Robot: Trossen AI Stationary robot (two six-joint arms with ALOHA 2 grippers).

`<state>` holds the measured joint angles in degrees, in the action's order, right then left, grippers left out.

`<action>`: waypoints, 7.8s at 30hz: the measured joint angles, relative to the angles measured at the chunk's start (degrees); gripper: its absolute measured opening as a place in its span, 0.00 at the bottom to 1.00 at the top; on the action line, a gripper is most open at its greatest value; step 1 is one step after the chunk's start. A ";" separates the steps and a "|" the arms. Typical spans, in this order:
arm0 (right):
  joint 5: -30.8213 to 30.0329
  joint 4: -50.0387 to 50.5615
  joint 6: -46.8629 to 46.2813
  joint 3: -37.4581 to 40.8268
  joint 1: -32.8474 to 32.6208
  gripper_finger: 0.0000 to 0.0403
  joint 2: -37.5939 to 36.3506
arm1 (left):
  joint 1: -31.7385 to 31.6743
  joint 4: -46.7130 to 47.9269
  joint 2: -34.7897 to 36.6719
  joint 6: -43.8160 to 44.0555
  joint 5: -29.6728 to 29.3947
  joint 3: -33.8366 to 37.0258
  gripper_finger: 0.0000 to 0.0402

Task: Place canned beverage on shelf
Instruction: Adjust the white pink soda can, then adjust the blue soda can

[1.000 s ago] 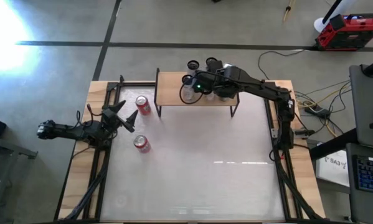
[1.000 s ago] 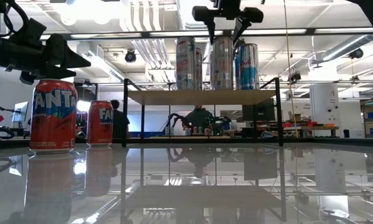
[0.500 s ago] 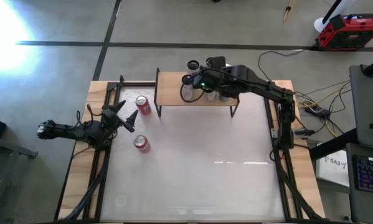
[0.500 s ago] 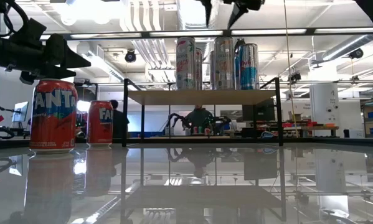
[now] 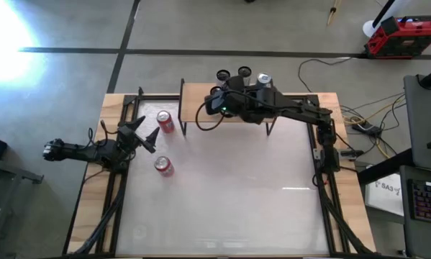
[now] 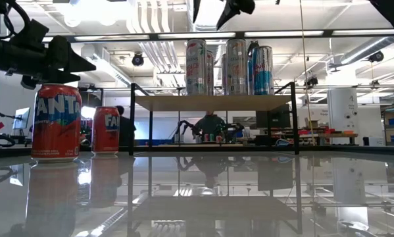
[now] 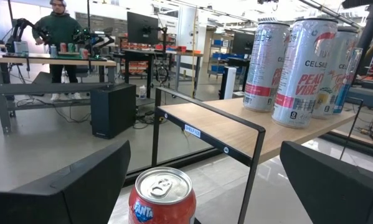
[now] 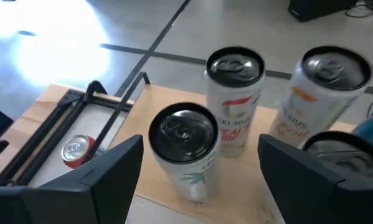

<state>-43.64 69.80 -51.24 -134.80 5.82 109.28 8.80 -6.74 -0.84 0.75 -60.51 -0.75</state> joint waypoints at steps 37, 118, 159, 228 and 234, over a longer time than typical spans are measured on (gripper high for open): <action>-2.89 0.67 -6.21 0.09 -0.17 0.99 6.83 | -0.02 0.00 0.02 -0.02 0.00 0.00 0.99; -0.98 2.38 -9.48 0.09 2.58 0.64 9.06 | -0.02 0.00 -0.20 -0.02 0.00 0.00 0.99; -4.82 4.61 -12.28 0.35 2.82 0.65 9.51 | -0.02 0.00 -0.20 0.00 0.00 0.01 0.99; 2.36 9.96 -12.11 0.31 -1.46 0.99 -2.83 | -0.02 0.00 -0.20 0.00 0.00 0.00 0.99; 10.66 16.13 -7.21 0.31 -1.60 0.99 -5.16 | 0.00 0.00 -0.20 -0.02 0.00 0.00 0.99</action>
<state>-32.98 85.93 -58.45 -134.50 4.23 104.12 8.80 -6.74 -1.04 0.73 -60.51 -0.75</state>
